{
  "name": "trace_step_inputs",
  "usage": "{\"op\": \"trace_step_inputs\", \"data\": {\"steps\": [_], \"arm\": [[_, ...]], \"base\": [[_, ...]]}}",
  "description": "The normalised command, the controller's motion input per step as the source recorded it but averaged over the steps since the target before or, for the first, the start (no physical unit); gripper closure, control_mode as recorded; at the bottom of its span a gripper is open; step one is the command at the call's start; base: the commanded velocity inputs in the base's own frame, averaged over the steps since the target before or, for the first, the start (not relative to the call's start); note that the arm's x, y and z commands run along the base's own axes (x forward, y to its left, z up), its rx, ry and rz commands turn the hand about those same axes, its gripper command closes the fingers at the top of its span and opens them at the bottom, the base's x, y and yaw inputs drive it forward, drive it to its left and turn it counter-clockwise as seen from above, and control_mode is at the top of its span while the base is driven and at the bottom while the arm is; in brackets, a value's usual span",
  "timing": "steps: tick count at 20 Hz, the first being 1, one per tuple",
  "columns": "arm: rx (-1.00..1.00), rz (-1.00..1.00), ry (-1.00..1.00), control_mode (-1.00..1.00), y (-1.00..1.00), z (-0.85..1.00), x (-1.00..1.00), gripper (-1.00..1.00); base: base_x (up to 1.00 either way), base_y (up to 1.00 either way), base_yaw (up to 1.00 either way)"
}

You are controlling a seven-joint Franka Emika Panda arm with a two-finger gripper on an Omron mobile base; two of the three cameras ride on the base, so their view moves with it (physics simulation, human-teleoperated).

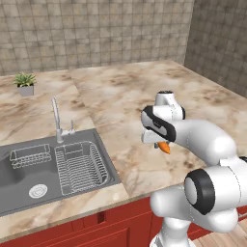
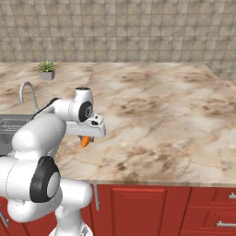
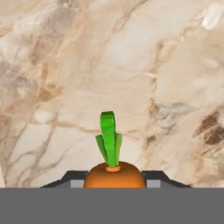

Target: Place the two vegetables and bowl onto the tray for setting up a vegetable dip station.

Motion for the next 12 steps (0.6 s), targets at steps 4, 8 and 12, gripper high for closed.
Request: {"op": "trace_step_inputs", "data": {"steps": [4, 8, 12], "arm": [[0.00, 0.00, 0.00, 1.00, 0.00, 0.00, 0.00, 1.00], [0.00, 0.00, 0.00, 1.00, 0.00, 0.00, 0.00, 1.00], [0.00, 0.00, 0.00, 1.00, 0.00, 0.00, 0.00, 1.00]], "base": [[0.00, 0.87, 0.23], [0.07, 0.73, 0.04], [0.08, 0.80, -0.01]]}}
